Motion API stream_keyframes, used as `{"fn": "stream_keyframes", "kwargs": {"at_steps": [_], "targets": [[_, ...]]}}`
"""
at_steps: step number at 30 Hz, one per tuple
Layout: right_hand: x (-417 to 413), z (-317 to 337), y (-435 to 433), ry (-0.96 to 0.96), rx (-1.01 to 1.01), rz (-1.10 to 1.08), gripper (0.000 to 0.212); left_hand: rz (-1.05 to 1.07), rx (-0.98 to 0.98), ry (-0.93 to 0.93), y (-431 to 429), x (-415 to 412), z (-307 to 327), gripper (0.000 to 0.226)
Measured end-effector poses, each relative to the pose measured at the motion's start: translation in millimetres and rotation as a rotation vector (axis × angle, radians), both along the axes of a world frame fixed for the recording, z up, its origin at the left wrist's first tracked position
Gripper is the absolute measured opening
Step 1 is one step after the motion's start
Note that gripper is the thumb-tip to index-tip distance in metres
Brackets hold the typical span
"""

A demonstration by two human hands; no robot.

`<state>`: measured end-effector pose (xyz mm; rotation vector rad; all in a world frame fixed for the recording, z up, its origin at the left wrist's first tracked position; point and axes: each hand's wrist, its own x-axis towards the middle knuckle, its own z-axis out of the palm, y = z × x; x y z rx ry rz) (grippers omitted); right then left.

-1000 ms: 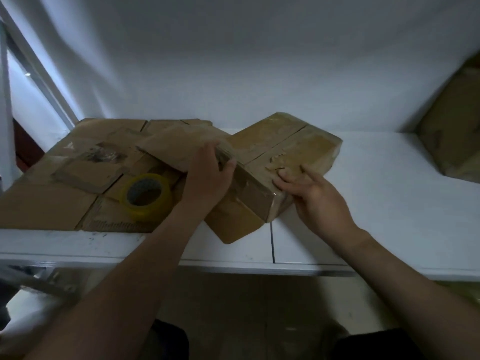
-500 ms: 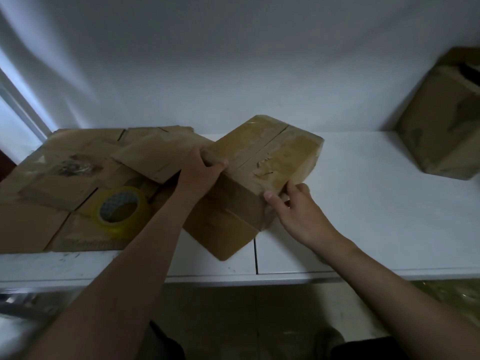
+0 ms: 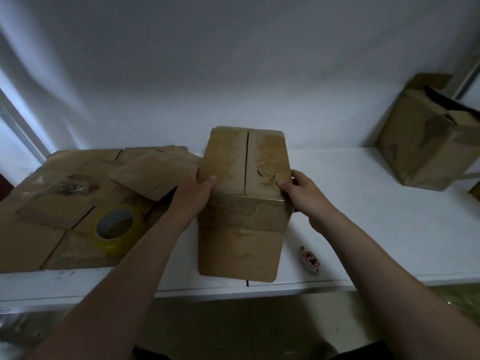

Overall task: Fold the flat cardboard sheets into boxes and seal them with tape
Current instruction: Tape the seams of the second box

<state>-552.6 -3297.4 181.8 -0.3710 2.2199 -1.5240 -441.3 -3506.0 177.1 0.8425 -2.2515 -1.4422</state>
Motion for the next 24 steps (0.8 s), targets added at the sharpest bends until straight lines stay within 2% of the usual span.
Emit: {"fn": "stream_keyframes", "kwargs": {"at_steps": [3,7,9,11,13,15,18,20,21,24], "targets": [[5,21,6,0.135,-0.101,-0.023,0.056,0.019,-0.006,0.167,5,11,17,0.05],[13,44,18,0.289,-0.164,0.024,0.094,-0.036,0.013,0.342,2,29,37,0.079],[18,57,22,0.341,-0.188,0.066,0.095,-0.087,-0.056,0.351,0,34,46,0.096],[24,65,24,0.34,-0.246,0.092,0.082,-0.117,-0.111,0.348,1,39,51,0.102],[30,68,25,0.285,-0.317,0.057,0.062,-0.096,-0.014,0.4,9,44,55,0.089],[33,69,26,0.231,-0.348,0.021,0.049,-0.045,0.095,0.44,16,48,60,0.064],[34,71,26,0.13,-0.339,-0.026,0.072,0.015,0.166,0.477,20,52,69,0.034],[35,74,24,0.075,-0.332,-0.061,0.088,0.034,0.215,0.529,20,55,75,0.03],[36,77,24,0.069,-0.337,-0.064,0.089,0.028,0.232,0.555,20,56,77,0.032],[42,86,23,0.096,-0.358,-0.019,0.066,-0.057,0.21,0.587,25,62,83,0.046]]}}
